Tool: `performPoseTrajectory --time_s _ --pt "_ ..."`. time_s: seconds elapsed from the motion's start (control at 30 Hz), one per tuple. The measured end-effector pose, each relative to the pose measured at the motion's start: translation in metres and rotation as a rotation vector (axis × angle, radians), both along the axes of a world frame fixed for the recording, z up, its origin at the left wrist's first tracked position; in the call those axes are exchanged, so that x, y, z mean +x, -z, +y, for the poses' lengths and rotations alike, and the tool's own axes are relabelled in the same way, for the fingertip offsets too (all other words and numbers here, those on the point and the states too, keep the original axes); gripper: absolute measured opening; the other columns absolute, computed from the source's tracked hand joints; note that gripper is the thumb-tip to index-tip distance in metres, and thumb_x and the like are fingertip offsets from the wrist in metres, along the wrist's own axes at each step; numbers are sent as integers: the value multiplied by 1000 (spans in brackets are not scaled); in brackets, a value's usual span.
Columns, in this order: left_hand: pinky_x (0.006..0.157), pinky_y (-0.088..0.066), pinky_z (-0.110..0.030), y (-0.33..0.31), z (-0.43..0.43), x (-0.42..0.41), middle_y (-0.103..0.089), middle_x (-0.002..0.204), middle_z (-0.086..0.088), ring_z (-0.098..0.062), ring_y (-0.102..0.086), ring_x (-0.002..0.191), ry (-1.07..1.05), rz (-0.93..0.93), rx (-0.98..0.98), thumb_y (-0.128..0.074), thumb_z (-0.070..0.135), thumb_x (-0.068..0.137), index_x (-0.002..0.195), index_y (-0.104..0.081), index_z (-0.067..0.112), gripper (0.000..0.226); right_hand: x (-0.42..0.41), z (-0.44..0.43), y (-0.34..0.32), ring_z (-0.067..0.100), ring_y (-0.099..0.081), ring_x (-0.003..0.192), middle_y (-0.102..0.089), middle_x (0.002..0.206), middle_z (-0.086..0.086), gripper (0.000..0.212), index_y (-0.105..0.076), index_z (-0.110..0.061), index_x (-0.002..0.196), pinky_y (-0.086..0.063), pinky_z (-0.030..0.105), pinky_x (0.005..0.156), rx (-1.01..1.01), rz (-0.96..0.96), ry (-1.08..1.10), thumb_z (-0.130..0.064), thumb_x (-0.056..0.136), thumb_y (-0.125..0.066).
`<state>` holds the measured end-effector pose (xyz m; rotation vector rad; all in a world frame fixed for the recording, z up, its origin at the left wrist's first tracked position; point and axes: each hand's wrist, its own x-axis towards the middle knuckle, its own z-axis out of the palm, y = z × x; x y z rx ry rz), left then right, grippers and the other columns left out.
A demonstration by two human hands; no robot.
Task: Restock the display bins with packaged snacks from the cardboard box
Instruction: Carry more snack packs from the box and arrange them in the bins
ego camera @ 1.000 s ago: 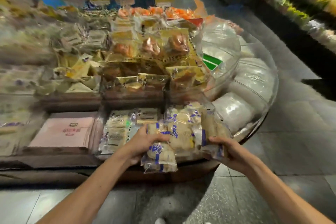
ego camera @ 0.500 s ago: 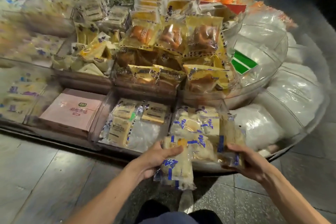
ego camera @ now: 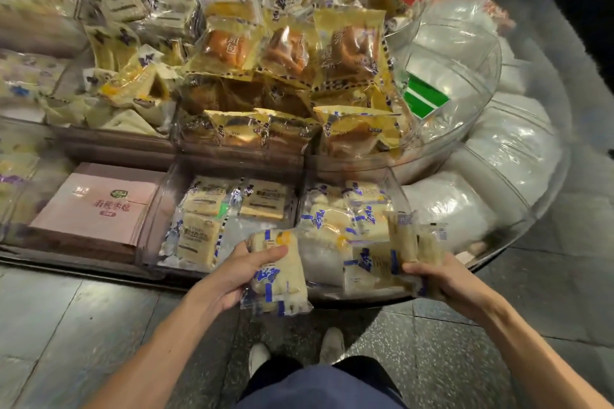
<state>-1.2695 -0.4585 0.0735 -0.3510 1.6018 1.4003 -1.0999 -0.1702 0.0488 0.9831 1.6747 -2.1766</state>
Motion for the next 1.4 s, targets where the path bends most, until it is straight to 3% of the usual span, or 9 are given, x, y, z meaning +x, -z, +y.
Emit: performPoseTrajectory --time_s 0.27,0.4,0.6,0.73,0.9,1.0,1.13,1.3,1.4 --pt "37 -48 -18 1 -20 -8 -59 87 -4 1 -64 45 -57 1 12 -70 11 90 99 -46 19 27 -34 -77 22 6 -68 67 -77 83 0 24 -72 -10 101 -53 21 59 160 64 -14 -2 80 -79" --pt "58 -61 -37 2 -35 -14 -75 100 -16 -25 -76 83 -82 -19 11 -78 12 80 129 -47 6 58 -36 -90 45 7 -67 71 -78 86 1 25 -74 -10 102 -53 24 62 324 94 25 -4 79 -82" --pt "43 -53 -23 3 -36 -10 -60 89 -8 -6 -68 50 -36 -49 18 -70 7 89 106 -35 15 40 -32 -100 50 8 -69 100 -73 110 -7 46 -72 -18 111 -55 23 87 578 159 -141 -21 69 -90" --pt "41 -51 -21 3 -32 -11 -57 86 -5 -2 -64 44 -12 -62 21 -69 8 90 110 -42 12 34 -32 -108 53 12 -45 114 -41 126 -3 56 -71 -14 115 -41 25 102 791 46 -217 -37 68 -90" --pt "60 -61 -33 5 -33 -22 -66 100 -10 -20 -72 80 9 -45 32 -79 16 81 121 -38 12 58 -29 -117 56 17 -47 111 -38 120 -2 58 -65 -10 125 -45 38 107 881 -22 -226 -29 75 -86" --pt "66 -62 -38 2 -33 -28 -68 110 -13 -26 -72 92 -6 -28 33 -85 22 70 128 -38 11 75 -27 -117 55 19 -47 119 -34 129 -3 62 -63 -13 128 -43 33 108 842 -21 -216 -33 75 -85" --pt "53 -59 -35 0 -28 -32 -69 100 -13 -22 -75 73 -12 -35 26 -81 20 79 128 -38 11 66 -18 -110 46 13 -54 113 -42 134 -4 68 -65 -26 115 -47 29 100 684 17 -37 -57 57 -81" --pt "43 -55 -29 -10 -6 -33 -75 71 -7 -16 -73 58 4 -36 52 -74 19 87 119 -46 13 43 -9 -92 39 20 -72 82 -77 94 6 51 -68 -10 114 -57 32 63 327 78 283 -17 69 -89" --pt "35 -48 -19 -23 18 -25 -65 86 -8 -4 -66 46 91 -2 72 -72 17 89 128 -37 3 54 -15 -85 12 25 -72 81 -76 98 15 65 -66 2 114 -59 36 68 -89 149 401 -21 59 -92"
